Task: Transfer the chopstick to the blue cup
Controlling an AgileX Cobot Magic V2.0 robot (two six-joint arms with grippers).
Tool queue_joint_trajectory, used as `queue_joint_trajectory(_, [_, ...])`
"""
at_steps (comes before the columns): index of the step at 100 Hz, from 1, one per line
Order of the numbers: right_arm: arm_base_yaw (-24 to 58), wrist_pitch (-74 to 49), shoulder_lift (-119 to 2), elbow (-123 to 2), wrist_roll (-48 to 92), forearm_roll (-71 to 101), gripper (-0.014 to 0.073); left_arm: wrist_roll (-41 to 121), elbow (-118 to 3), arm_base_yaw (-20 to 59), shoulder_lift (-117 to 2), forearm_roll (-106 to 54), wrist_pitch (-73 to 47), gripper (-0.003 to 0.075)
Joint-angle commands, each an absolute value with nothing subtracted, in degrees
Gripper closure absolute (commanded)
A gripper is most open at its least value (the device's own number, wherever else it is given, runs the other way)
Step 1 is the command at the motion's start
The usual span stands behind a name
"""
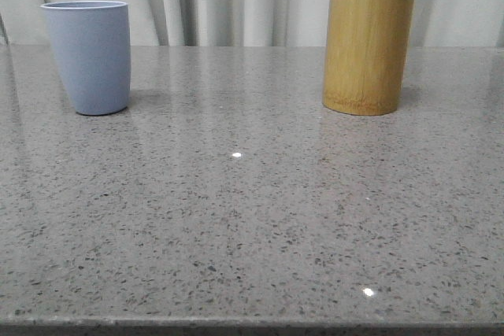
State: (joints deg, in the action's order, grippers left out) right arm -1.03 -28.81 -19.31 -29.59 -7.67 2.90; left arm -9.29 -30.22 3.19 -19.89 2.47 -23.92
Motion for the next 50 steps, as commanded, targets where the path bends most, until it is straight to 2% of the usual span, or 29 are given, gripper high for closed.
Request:
queue_joint_trajectory(1, [-1.13,-27.47,-24.77,-34.65,-6.94,3.05,0.0562,-7.92,-35.7,3.23,-24.99,1.99,-21.65,0.0704])
queue_joint_trajectory(14, [-1.13,-27.69,-30.08,-37.92,-6.82,3.05,0.0396,-6.18,-39.29,3.23,-30.95,1.99,-21.3,0.0559])
queue_joint_trajectory(24, [-1.13,-27.73,-33.42,-39.64,-5.44,3.05,0.0326,-6.18,-41.11,3.23,-34.19,1.5,-20.99,0.0407])
queue_joint_trajectory(31, [-1.13,-27.78,-35.28,-40.39,-4.78,3.05,0.0292,-6.18,-41.91,3.23,-35.9,1.36,-20.87,0.0328])
queue_joint_trajectory(36, [-1.13,-27.5,-36.24,-40.71,-4.78,3.46,0.0277,-6.18,-42.09,3.23,-36.72,1.36,-20.87,0.0302])
queue_joint_trajectory(50, [-1.13,-24.23,-36.73,-40.71,-4.78,4.68,0.0277,-6.18,-42.09,3.23,-37.95,1.7,-21.07,0.03])
